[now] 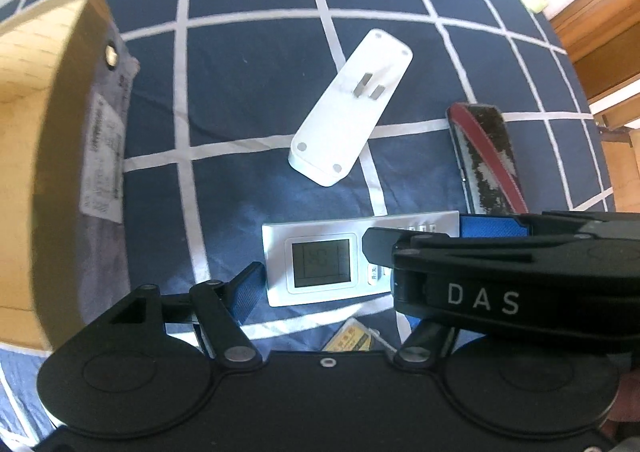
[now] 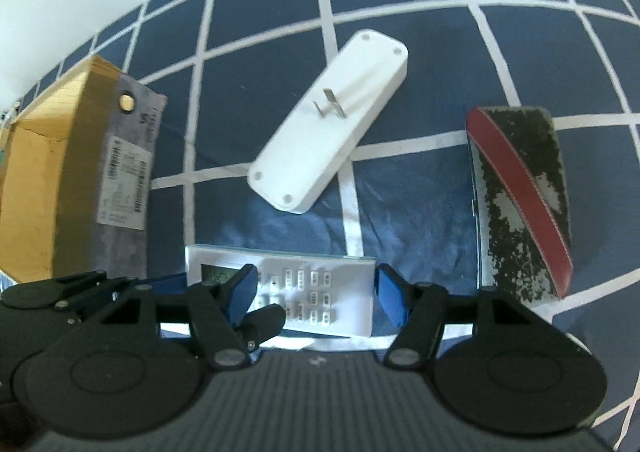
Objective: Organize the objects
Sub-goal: 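Close the left tool on the white air-conditioner remote and lift it, then carry the held remote with the left tool into the cardboard box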
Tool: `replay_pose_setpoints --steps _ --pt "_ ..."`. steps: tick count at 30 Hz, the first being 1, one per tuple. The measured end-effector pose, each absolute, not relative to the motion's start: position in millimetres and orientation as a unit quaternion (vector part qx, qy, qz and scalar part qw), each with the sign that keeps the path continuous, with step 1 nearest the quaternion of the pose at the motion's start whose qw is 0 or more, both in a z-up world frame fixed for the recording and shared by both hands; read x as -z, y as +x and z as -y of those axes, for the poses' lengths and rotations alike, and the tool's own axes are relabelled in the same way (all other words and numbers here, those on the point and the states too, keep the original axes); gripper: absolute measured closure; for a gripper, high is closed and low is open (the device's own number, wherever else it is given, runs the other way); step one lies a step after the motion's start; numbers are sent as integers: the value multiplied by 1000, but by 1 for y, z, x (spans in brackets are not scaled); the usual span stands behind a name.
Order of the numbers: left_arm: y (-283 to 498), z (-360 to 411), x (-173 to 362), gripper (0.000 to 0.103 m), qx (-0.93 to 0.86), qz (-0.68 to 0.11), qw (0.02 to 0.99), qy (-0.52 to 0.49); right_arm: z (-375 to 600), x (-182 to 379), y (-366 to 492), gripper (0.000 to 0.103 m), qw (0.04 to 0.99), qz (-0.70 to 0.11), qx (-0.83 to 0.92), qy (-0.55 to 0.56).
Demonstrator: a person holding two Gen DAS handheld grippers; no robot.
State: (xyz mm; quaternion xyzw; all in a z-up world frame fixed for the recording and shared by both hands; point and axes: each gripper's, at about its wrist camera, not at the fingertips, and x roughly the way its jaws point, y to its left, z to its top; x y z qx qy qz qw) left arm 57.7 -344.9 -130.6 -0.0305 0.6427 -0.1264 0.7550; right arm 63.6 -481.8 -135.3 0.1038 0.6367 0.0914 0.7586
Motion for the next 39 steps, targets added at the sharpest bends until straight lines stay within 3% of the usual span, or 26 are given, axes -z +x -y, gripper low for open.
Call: replay_pose_setpoints --steps 24,39 --pt "-33 271 47 35 118 -581 805 -13 410 50 -30 39 813 -563 -111 98" --pt "-48 175 16 35 108 -568 816 9 318 25 -53 39 823 -542 -124 112"
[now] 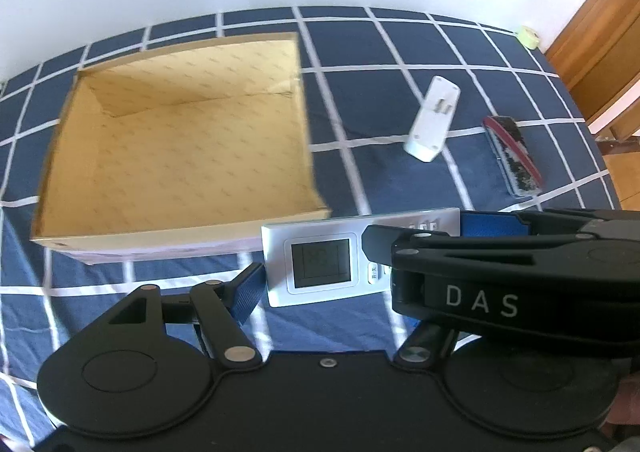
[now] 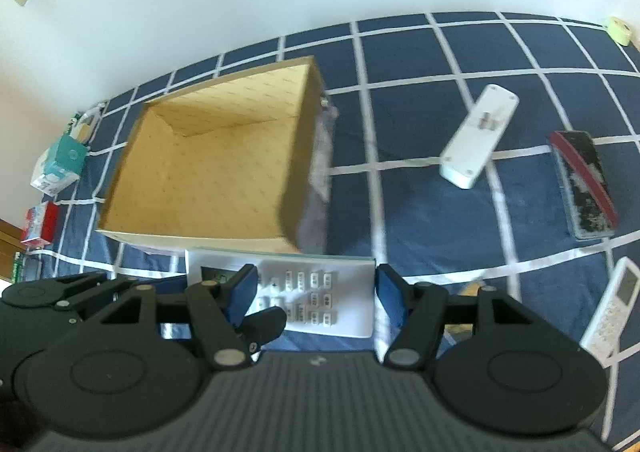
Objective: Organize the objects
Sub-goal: 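Carry the held remote with the left tool into the cardboard box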
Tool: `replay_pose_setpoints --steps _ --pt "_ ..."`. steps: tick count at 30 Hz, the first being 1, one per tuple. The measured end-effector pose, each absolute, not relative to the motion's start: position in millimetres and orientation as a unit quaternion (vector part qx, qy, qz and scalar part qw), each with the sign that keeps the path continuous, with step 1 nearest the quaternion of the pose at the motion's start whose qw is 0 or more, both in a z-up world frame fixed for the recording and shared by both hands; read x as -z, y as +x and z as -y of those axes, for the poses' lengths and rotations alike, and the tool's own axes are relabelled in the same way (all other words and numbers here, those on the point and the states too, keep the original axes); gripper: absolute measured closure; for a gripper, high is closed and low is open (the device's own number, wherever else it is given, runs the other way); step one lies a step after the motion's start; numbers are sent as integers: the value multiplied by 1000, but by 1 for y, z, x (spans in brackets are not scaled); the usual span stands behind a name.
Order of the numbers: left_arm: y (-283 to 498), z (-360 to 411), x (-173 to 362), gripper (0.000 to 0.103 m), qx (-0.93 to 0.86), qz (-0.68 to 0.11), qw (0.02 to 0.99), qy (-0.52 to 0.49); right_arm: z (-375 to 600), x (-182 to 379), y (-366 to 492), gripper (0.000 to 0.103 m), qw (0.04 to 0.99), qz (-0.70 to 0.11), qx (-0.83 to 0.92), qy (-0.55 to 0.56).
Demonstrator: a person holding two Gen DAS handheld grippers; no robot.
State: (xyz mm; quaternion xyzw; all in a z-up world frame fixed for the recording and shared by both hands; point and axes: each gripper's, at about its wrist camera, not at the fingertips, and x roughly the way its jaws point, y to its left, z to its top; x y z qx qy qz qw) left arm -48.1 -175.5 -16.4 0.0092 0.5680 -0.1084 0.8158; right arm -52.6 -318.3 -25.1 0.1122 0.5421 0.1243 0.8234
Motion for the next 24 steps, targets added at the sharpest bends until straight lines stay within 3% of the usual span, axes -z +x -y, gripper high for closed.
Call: replay_pose_setpoints --steps 24 --pt "-20 52 8 35 105 -559 822 14 183 18 -30 39 831 -528 -128 119"
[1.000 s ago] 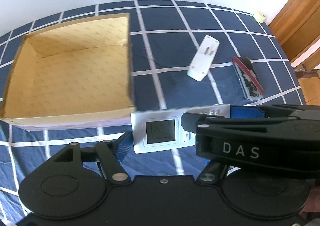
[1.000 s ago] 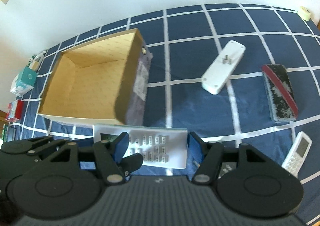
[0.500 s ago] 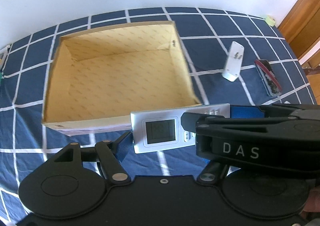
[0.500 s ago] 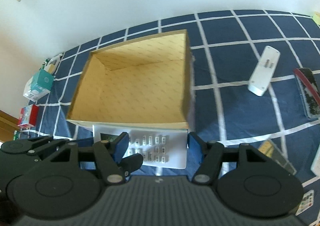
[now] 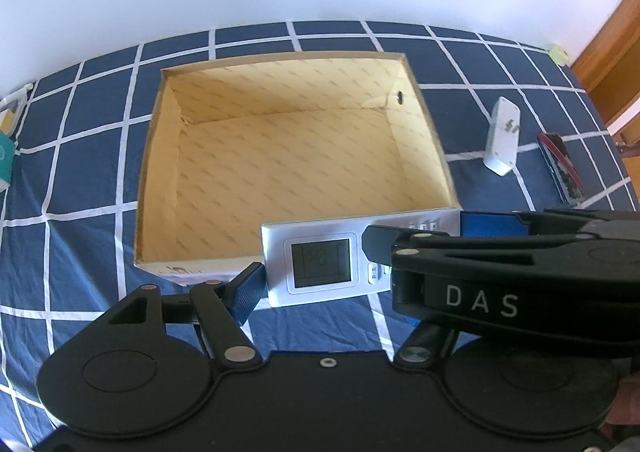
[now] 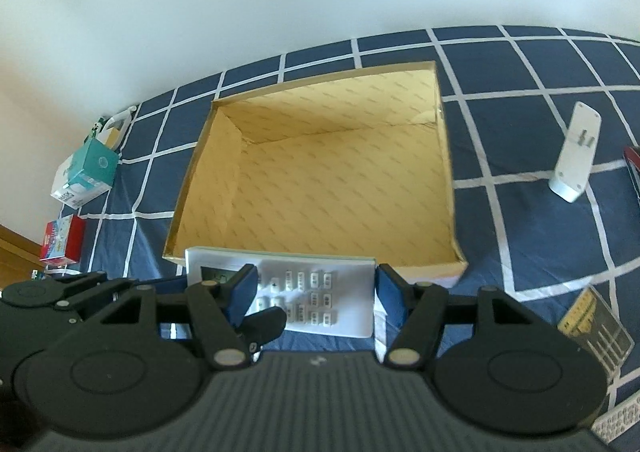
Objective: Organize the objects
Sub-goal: 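Carry the held remote with the left tool into the cardboard box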
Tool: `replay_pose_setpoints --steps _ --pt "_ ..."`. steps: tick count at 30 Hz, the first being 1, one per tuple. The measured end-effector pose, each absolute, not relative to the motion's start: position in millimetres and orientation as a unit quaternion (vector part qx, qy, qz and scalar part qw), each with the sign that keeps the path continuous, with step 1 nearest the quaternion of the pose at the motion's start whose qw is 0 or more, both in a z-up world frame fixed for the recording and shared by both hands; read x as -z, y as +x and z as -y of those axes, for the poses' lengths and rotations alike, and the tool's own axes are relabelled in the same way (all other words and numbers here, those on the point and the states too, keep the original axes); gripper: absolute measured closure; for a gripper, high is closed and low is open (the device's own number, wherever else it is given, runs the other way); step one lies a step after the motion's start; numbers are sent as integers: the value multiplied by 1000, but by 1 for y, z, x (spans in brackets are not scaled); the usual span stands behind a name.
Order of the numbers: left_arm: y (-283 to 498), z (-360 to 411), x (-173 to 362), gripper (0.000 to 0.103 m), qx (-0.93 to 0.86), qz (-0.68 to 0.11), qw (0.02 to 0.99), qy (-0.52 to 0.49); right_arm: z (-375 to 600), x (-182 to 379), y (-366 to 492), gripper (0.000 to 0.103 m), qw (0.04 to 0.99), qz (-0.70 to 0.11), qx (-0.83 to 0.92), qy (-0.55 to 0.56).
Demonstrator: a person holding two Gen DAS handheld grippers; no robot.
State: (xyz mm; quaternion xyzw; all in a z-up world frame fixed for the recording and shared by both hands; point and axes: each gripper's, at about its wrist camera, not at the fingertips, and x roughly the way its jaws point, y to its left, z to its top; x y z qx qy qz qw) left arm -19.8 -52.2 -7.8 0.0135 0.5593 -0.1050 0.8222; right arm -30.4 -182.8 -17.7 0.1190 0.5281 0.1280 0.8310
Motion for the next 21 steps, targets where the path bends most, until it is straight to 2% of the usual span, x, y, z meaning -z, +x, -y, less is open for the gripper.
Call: replay_pose_setpoints --steps 9,21 --pt "24 36 26 35 100 -572 814 -1 165 31 12 39 825 -539 -132 107" --pt "99 32 71 35 96 -605 790 -4 160 76 93 39 803 -570 -135 109"
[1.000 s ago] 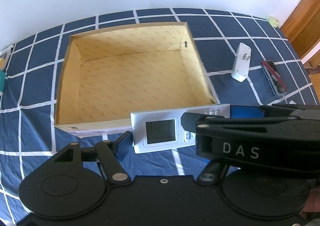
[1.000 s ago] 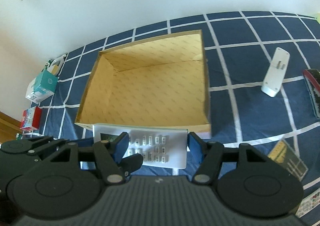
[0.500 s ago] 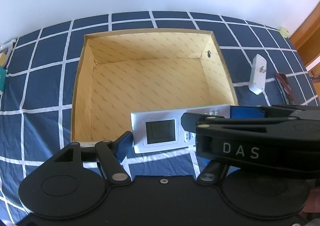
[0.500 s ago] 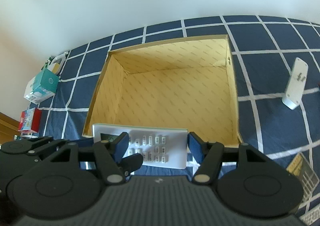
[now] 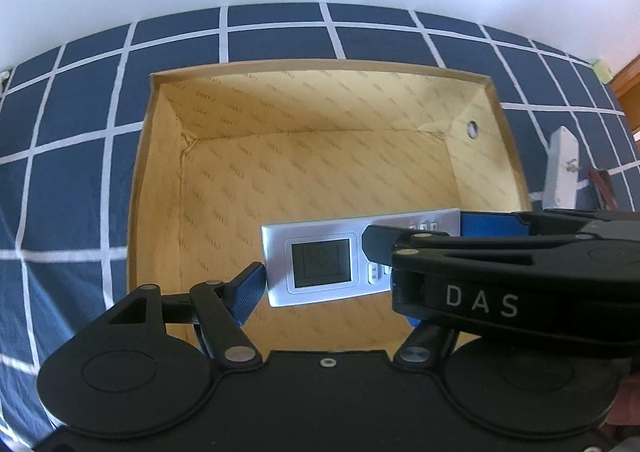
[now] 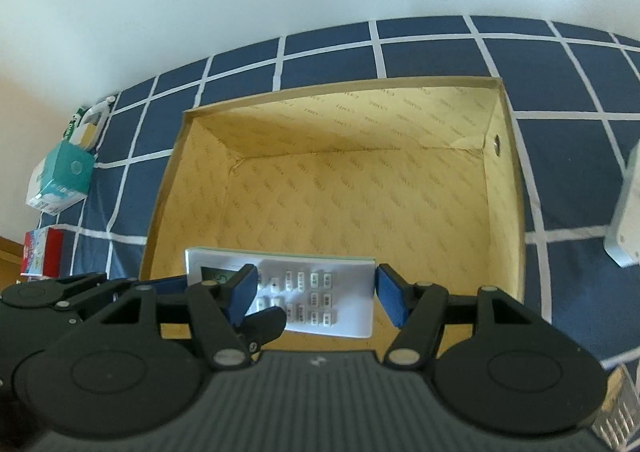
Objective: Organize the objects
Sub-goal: 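Carry the held remote with the left tool into the cardboard box, then open the left tool to release the remote inside the box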
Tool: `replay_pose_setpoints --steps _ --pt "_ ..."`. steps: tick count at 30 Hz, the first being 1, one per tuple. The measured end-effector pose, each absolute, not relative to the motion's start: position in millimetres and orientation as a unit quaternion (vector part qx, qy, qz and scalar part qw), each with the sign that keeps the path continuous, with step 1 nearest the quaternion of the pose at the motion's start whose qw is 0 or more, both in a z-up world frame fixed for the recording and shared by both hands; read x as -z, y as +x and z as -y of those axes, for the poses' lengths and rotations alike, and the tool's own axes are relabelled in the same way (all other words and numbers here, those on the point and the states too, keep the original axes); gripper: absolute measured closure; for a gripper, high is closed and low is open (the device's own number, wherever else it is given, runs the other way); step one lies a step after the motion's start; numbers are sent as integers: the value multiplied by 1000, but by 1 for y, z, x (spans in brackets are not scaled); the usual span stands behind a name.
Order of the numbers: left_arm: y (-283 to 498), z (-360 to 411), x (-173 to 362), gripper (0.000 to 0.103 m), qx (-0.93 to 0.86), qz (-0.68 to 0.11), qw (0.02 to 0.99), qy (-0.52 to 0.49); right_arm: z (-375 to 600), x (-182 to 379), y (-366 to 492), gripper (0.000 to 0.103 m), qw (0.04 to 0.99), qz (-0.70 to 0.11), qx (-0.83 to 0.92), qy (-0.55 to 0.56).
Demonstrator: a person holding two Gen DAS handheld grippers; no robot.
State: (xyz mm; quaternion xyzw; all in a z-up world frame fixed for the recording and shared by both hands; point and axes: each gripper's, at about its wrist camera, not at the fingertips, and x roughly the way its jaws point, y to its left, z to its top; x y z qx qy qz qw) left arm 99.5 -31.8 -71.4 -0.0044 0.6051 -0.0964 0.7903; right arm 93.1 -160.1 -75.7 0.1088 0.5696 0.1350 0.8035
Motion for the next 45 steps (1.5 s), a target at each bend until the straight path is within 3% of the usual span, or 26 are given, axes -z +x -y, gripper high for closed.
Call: replay_pose_setpoints --steps 17,45 --pt "192 43 135 35 106 -627 772 5 171 145 192 39 786 -594 -119 128" --pt "232 39 176 35 103 -641 761 -9 165 191 242 37 769 -614 -109 138"
